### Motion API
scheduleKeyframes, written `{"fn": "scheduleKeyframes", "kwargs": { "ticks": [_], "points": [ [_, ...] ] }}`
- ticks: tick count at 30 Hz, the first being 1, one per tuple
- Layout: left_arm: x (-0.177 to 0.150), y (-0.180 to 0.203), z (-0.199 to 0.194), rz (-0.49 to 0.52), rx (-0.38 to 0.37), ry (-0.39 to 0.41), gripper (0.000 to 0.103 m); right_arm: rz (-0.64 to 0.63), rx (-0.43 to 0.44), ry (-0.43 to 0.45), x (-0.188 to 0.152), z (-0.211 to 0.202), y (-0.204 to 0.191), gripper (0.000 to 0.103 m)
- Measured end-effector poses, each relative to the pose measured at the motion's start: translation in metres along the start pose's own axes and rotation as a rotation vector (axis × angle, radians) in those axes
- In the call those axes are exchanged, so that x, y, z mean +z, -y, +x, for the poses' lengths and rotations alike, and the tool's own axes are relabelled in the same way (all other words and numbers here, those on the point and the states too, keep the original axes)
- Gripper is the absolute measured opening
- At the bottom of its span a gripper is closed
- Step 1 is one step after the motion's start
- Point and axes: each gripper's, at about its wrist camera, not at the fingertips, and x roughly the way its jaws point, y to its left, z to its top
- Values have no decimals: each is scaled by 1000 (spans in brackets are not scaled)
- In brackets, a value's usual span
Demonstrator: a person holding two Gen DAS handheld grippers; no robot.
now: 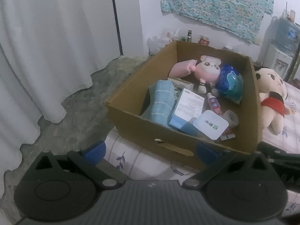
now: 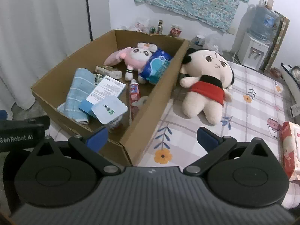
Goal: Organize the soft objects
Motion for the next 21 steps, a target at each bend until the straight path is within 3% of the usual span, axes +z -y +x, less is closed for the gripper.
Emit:
{"fn": "scheduleKeyframes", "kwargs": {
  "ticks": [8,21],
  "points": [
    [2,-7,8,-37,-55,-40,103,-5,11,-8,7,5,-9,102],
    [6,-8,10,-44,-100,-34,103,16,40,-10,13,3,-8,102]
  ]
}}
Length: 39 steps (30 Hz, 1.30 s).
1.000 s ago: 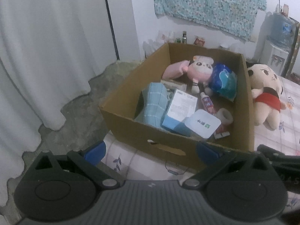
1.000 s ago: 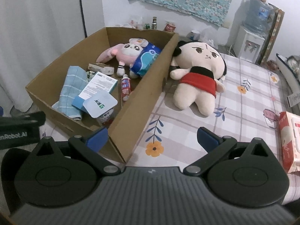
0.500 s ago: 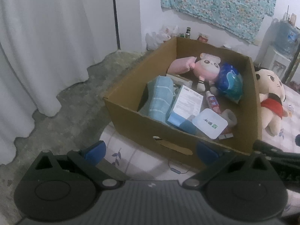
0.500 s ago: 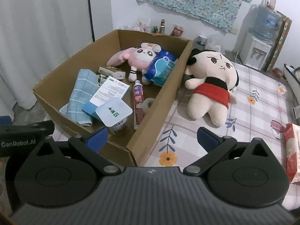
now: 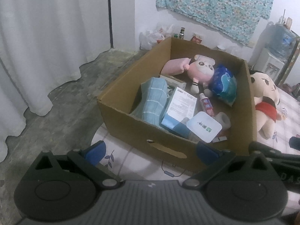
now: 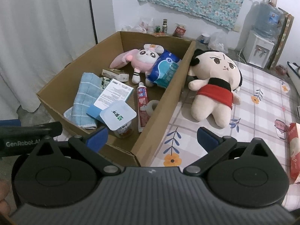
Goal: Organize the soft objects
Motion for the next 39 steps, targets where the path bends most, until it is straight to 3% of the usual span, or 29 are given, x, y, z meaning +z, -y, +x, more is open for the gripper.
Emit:
{"fn": "scheduleKeyframes", "kwargs": {
  "ticks": [10,17,39],
  "points": [
    [0,-4,-1,-1,-71,1,103,34,27,-9,0,-3,6,102],
    [0,3,-1,22,-49,0,103,46,66,-13,0,-5,9,102],
    [0,8,2,44,-28,-3,103,74,61,-19,-2,0,15,102]
  ]
}}
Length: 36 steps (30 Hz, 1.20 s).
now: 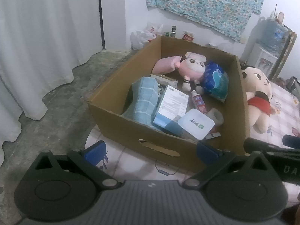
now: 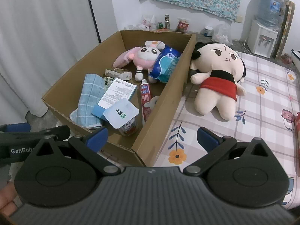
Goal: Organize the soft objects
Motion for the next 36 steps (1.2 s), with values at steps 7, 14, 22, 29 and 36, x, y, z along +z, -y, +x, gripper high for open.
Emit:
{"fn": "scheduleKeyframes", "kwargs": {
  "ticks": [7,14,22,29,36],
  "points": [
    [-1,0,1,4,10,-1,103,-8,-2,-3,-2,1,0,102],
    [-1,0,1,5,10,-1,103,-11,-7,-1,-2,1,0,102],
    [-1,0,1,5,13,-2,103,-13,-10,-1,-2,1,0,102],
    [-1,-1,1,5,13,-2,103,-15,-14,1,-2,1,1,102],
    [-1,0,1,5,13,-2,103,-15,-17,3,-2,1,0,102]
  ]
}}
